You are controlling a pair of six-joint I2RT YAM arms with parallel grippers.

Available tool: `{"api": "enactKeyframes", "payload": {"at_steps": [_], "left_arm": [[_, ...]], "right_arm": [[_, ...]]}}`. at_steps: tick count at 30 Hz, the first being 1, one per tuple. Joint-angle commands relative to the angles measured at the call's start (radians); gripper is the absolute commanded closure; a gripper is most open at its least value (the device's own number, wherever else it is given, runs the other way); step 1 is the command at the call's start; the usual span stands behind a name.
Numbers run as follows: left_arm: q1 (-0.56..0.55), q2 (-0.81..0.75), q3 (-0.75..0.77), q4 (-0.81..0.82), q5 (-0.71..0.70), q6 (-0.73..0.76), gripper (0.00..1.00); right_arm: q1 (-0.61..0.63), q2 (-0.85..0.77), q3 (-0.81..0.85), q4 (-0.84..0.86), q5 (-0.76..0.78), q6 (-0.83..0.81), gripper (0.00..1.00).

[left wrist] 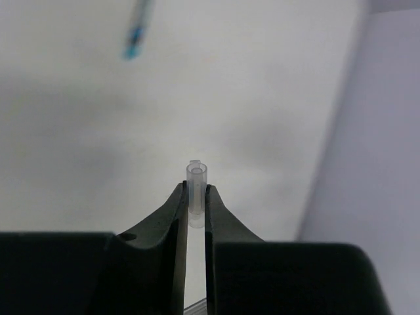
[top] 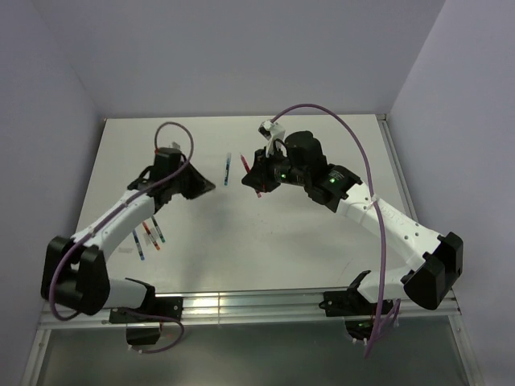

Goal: Insert the pens into the pen caps
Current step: Insert the pen cap onto the pen.

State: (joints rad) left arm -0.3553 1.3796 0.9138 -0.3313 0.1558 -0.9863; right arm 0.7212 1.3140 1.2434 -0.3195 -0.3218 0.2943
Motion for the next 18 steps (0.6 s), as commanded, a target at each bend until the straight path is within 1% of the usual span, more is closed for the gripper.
{"api": "enactKeyframes", "payload": {"at_steps": [1,2,3,4,6,7,10,11,13,14,15,18], "left_arm": [[0.056,-0.143,0.062,0.35,0.278,-0.064,1.0],[0.064,-0.155,0.051,0.417,0.301,-0.089,1.0],[0.081,-0.163,0.039,0.483,0.332,-0.145,1.0],[0.087,-0.174,0.025,0.623,0.358,-0.175,1.0],[0.098,-0.175,0.002,0.727,0.418,-0.24,1.0],[0.098,-0.169,-0.003,0.817,0.432,-0.255,1.0],[0.099,-0.143,-0.035,0.986,0.511,-0.343,1.0],[0.098,-0.131,-0.042,1.097,0.533,-0.365,1.0],[0.098,-0.105,-0.056,1.188,0.565,-0.435,1.0],[0.098,-0.096,-0.075,1.292,0.571,-0.454,1.0],[0.098,-0.087,-0.076,1.322,0.588,-0.478,1.0],[0.098,-0.063,-0.078,1.376,0.602,-0.476,1.0]], "right_arm": [[-0.002,-0.048,0.014,0.068,-0.029,0.011,1.0],[-0.002,-0.051,0.013,0.076,-0.048,0.016,1.0],[-0.002,-0.055,0.005,0.101,-0.066,0.022,1.0],[0.0,-0.052,0.001,0.114,-0.086,0.028,1.0],[0.003,-0.05,-0.013,0.157,-0.121,0.035,1.0],[0.004,-0.048,-0.015,0.169,-0.132,0.035,1.0],[0.009,-0.032,-0.001,0.175,-0.158,0.034,1.0],[0.009,-0.026,0.001,0.178,-0.163,0.037,1.0],[0.012,-0.019,0.005,0.178,-0.169,0.039,1.0],[0.012,-0.015,0.007,0.175,-0.169,0.04,1.0],[0.012,-0.015,0.008,0.174,-0.174,0.04,1.0],[0.015,-0.016,0.007,0.168,-0.169,0.042,1.0]]}}
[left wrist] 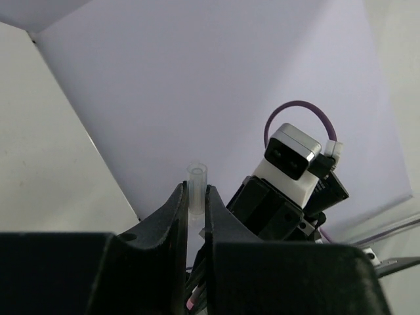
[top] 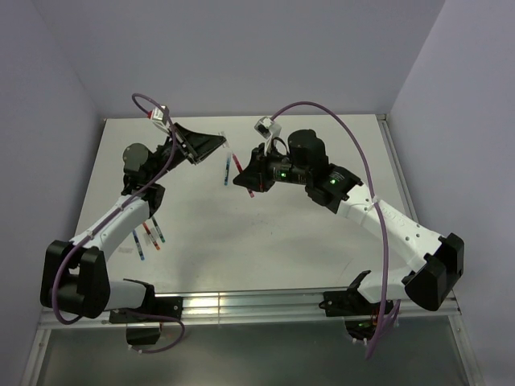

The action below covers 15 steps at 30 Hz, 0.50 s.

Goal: Insert the pens into the pen caps
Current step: Insert the pen cap onto the pen.

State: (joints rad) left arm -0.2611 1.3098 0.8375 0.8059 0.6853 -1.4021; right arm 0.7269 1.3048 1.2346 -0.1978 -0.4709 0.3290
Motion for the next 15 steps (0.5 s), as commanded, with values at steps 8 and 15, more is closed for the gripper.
{"api": "enactKeyframes", "payload": {"at_steps": [8,15], "left_arm": [[0.003,0.037,0.005,0.302,0.086,-0.044,1.0],[-0.004,0.017,0.0,0.24,0.08,0.017,1.0]], "right_arm": [[0.011,0.008,0.023,0.031,-0.002,0.005,1.0],[0.011,0.017,0.031,0.028,0.009,0.01,1.0]]}}
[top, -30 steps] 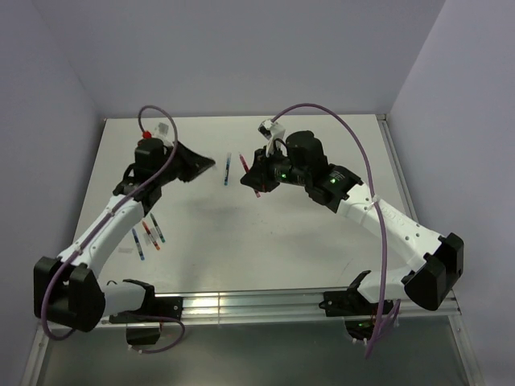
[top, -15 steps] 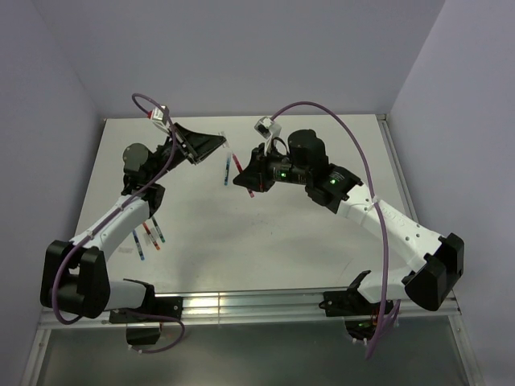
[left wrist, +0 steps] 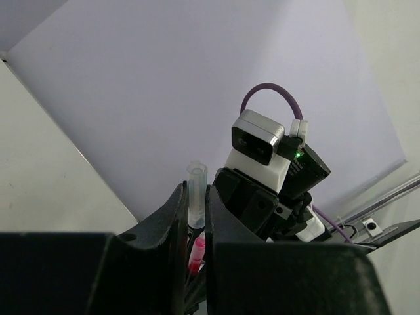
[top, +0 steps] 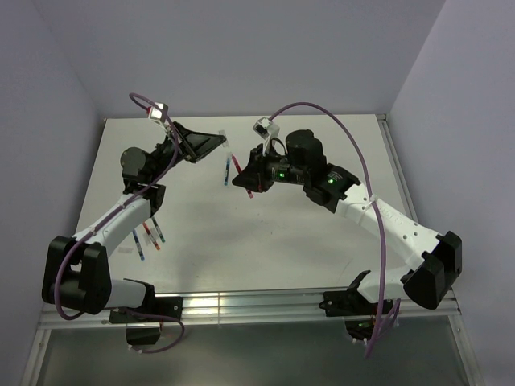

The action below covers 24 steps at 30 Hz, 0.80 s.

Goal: Insert the pens into the pen caps
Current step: Insert the pen cap onto the pen.

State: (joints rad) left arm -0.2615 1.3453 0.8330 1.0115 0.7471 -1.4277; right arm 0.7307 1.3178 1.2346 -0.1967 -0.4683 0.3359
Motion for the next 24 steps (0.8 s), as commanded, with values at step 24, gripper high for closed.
{"api": "enactKeyframes", "payload": {"at_steps": [24], "left_arm": [[-0.038,0.008,0.011,-0.01,0.02,0.076,1.0]], "right_arm": [[-0.001,0.015,0.055,0.013,0.023,0.012,1.0]]}}
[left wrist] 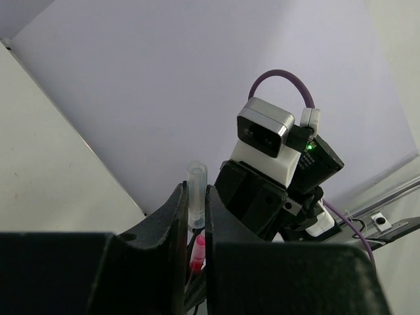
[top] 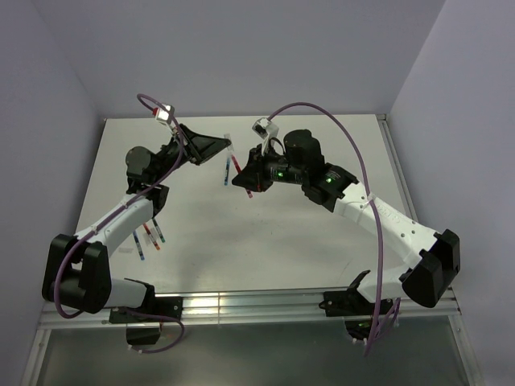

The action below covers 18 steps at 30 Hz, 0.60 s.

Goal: Insert the pens into the pen caps
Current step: Insert the pen cap onto the pen.

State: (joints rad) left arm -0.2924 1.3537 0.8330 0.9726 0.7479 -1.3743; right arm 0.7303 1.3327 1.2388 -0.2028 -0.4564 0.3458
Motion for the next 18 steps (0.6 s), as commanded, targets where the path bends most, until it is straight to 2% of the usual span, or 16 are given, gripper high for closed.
{"api": "enactKeyframes", "payload": {"at_steps": [1,18], "left_arm": [[-0.008,-0.001,0.012,0.026,0.019,0.024,1.0],[-0.011,-0.008,0.014,0.026,0.021,0.024,1.0]], "right_arm": [[-0.002,-0.001,0.053,0.019,0.012,0.002,1.0],[-0.014,0.019,0.06,0.003,0.009,0.012,1.0]]}}
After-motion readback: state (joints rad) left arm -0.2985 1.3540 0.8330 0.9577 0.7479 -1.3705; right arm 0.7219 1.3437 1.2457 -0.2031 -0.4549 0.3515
